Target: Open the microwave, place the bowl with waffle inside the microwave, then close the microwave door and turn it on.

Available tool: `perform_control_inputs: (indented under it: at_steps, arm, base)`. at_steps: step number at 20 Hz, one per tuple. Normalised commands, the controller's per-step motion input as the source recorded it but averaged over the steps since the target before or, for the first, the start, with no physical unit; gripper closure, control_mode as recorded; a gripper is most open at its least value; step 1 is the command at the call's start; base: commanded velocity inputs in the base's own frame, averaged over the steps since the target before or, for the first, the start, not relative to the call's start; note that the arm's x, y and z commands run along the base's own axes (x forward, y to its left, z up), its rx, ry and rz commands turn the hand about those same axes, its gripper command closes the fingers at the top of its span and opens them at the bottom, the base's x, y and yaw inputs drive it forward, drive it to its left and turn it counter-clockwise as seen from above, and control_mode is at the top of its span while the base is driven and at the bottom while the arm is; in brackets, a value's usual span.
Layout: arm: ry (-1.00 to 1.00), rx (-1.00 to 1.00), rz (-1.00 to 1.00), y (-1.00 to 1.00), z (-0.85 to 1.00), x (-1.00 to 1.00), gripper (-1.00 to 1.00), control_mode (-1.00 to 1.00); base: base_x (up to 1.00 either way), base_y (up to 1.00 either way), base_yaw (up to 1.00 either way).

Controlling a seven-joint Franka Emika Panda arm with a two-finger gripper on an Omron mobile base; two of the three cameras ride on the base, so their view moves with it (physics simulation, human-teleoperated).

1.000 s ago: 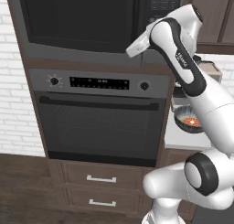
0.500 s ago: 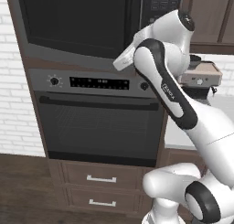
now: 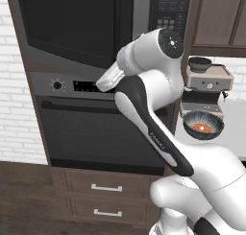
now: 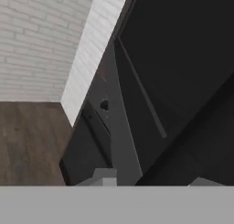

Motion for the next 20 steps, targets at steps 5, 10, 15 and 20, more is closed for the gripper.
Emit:
perform_control_inputs:
  at_steps: [5,10,15,20]
  arm:
    - [0.02,-0.3,0.01,1.0,-0.52,-0.33,1.0,-1.0]
    - [0.0,-0.32,0.08,1.0,-0.74,-0.5,1.0,-1.0]
    - [-0.22,-0.08,0.08,0.35,-0.91,-1.0,-1.0,-1.0]
    - [-0.33,0.06,0.0,-0.05,-0.75,-1.0,-1.0,-1.0]
  base:
    - [0.0,0.0,0.0]
    - [0.0,0.0,0.0]
    - [0.0,0.0,0.0]
    - [0.0,0.0,0.0]
